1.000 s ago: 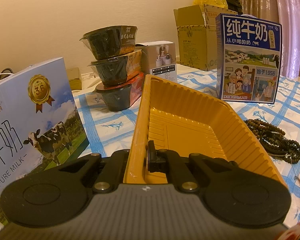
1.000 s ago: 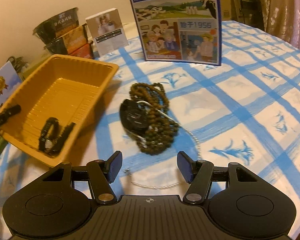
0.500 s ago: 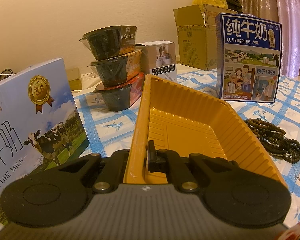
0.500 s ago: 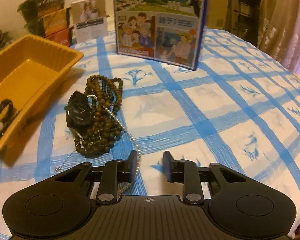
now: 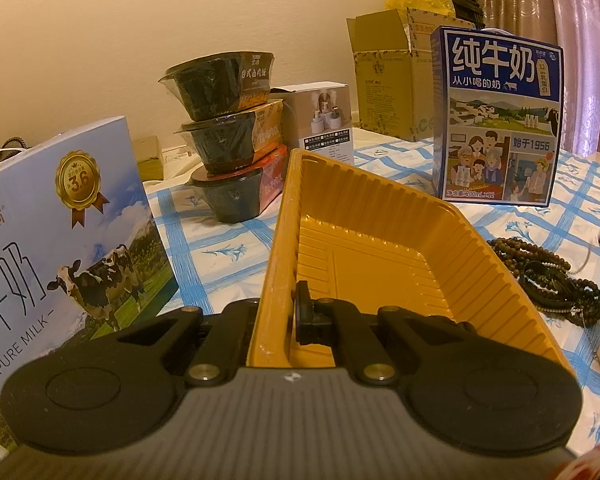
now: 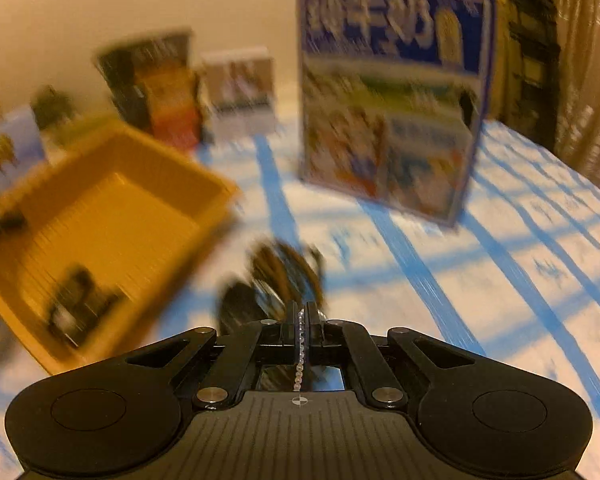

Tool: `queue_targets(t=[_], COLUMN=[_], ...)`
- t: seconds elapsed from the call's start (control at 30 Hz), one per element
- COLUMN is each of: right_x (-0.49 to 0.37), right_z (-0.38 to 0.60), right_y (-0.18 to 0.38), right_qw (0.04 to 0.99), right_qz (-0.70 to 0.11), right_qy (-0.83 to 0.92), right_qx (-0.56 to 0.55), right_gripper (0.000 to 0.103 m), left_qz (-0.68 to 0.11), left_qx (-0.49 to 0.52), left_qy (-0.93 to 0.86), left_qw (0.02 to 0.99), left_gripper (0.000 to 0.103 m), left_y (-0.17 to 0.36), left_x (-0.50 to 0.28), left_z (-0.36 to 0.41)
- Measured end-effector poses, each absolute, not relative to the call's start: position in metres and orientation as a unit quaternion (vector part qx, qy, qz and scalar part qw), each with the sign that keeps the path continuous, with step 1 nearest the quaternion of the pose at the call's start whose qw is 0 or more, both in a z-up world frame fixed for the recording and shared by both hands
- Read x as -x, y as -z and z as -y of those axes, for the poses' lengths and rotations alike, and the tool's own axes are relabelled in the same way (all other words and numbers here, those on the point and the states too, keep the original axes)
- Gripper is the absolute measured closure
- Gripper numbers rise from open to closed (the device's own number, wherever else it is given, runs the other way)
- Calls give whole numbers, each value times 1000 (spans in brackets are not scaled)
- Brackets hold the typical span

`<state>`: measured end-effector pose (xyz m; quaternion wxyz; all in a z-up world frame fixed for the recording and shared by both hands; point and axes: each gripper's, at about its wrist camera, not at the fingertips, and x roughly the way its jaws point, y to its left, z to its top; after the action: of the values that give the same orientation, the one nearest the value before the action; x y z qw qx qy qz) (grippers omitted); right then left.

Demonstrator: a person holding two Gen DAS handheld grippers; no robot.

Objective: Organize jewelry
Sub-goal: 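Close the right tool on the thin white pearl necklace and lift, then carry the pearl necklace over the tray and open the right tool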

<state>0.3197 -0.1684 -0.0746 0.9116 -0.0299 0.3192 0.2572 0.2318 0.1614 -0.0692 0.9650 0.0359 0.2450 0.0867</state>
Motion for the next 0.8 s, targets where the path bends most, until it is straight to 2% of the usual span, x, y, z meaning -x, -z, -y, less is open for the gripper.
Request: queue_targets(t=[0.3, 0.8], right_x=[-327, -290], right_z=[136, 148], right_y=[26, 8], right_qw=[902, 882], right_qz=[-269, -274], right_qy=[-336, -376], right_qx=[-22, -71], right_gripper=[101, 101], left_qz=[-245, -245], left_qx=[-35, -33], left_qy=[-86, -87], left_qw=[965, 965], left_gripper=[100, 100], left_y=[69, 69], left_x=[-231, -231], left_z=[-161, -160])
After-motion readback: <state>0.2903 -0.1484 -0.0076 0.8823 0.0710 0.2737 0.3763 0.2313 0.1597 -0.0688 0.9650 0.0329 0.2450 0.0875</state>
